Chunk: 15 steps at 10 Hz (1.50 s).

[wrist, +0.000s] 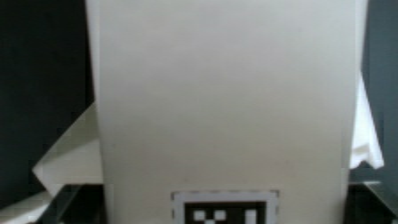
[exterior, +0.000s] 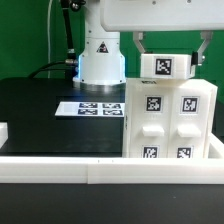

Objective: Assemble cabinet

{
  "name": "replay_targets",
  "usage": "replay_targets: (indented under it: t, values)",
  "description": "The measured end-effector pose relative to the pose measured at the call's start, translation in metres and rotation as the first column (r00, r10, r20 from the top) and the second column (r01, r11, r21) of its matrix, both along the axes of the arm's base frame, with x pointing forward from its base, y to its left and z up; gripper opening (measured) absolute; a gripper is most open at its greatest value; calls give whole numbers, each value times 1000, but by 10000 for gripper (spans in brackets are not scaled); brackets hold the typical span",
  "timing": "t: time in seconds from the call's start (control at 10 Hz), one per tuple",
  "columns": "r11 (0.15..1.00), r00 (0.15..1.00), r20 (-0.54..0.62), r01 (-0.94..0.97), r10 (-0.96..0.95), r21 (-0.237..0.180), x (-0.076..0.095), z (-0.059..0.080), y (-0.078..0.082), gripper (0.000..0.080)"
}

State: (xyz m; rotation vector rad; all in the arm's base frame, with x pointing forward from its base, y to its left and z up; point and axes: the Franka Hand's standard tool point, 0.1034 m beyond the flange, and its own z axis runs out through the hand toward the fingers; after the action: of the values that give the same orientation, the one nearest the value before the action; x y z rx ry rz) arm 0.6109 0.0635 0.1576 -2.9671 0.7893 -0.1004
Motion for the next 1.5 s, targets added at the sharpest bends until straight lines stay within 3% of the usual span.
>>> replay_targets:
  t: [0.6,0.9,1.3,1.4,1.5]
  values:
    - [905,908,-20,419,-419,71,1,0,4,561]
    - [757,763,-68,646,-642,103,1,-1,7,561]
    - [597,608,-112,793,-786,120,2,-1,11,561]
    - [556,569,-126,822,-813,122,2,-1,14,658]
    - [552,565,-129,825,-815,122,2,-1,15,658]
